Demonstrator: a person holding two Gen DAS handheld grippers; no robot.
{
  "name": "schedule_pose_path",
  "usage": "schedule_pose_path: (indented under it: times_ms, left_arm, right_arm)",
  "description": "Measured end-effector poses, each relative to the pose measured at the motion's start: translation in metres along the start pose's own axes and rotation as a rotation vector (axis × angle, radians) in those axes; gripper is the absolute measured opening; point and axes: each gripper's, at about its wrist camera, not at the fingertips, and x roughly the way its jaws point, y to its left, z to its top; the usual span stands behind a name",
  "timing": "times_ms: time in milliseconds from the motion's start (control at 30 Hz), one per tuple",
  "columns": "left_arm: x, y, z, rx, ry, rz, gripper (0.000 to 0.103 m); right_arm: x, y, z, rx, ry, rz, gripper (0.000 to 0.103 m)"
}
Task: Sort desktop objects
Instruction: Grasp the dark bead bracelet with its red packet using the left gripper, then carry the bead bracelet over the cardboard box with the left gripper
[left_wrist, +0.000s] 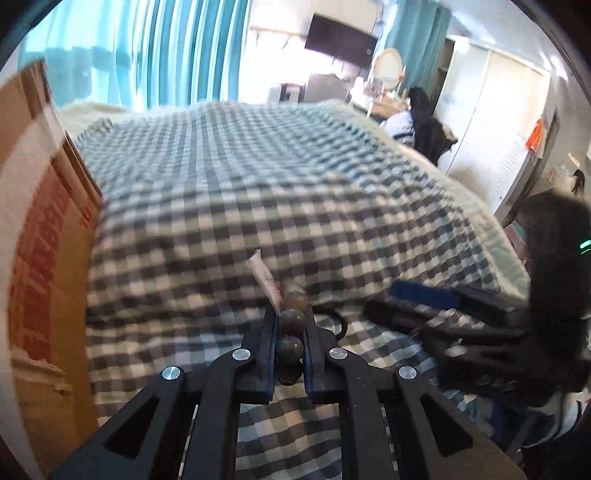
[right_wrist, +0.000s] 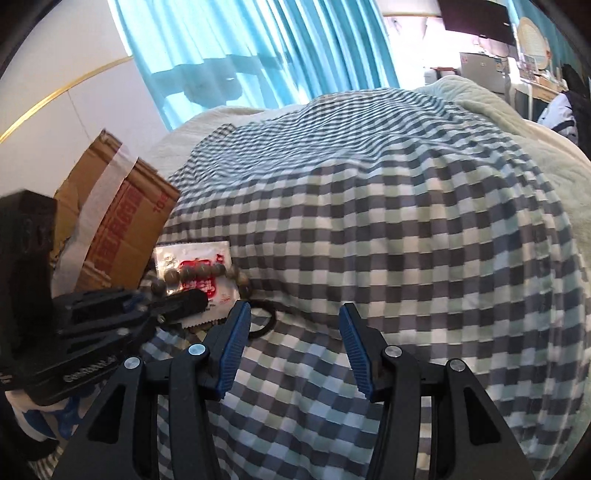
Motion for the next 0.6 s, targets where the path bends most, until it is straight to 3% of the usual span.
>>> schedule_pose_path:
  times_ms: [167, 267, 433, 500, 533, 567, 600]
  left_arm:
    - [-0.022, 0.003, 0.004, -0.017, -0.05, -0.061, 0.01]
    - [-0.03, 0.008, 0.006, -0.056, -0.049, -0.085, 0.011]
    - [-0.04, 0.016, 0.012, -0.067, -0.08, -0.058, 0.01]
    - [-0.043, 0.016, 0.013, -0.067, -0.088, -0.045, 0.01]
    - [-0.044, 0.014, 0.014, -0.065, -0.09, -0.042, 0.011]
    - [-0.045, 0.013, 0.014, -0.061, -0.093, -0.036, 0.011]
    - [-0.046, 0.012, 0.015, -0.057, -0.097, -0.03, 0.011]
  right_arm:
    - [0.01, 0.011, -0.005, -0.046, 0.037, -0.014, 0.05]
    - [0.017, 0.016, -0.003, -0.035, 0.032, 0.004, 0.063]
    - [0.04, 0.028, -0.003, -0.062, 0.063, -0.054, 0.064]
    - [0.042, 0.036, -0.005, -0.1, 0.07, -0.076, 0.047]
    - [0.043, 0.038, -0.006, -0.1, 0.076, -0.067, 0.021]
    - [0.041, 0.039, -0.006, -0.094, 0.072, -0.049, 0.008]
    - [0.039, 0.04, -0.006, -0.098, 0.06, -0.053, 0.007]
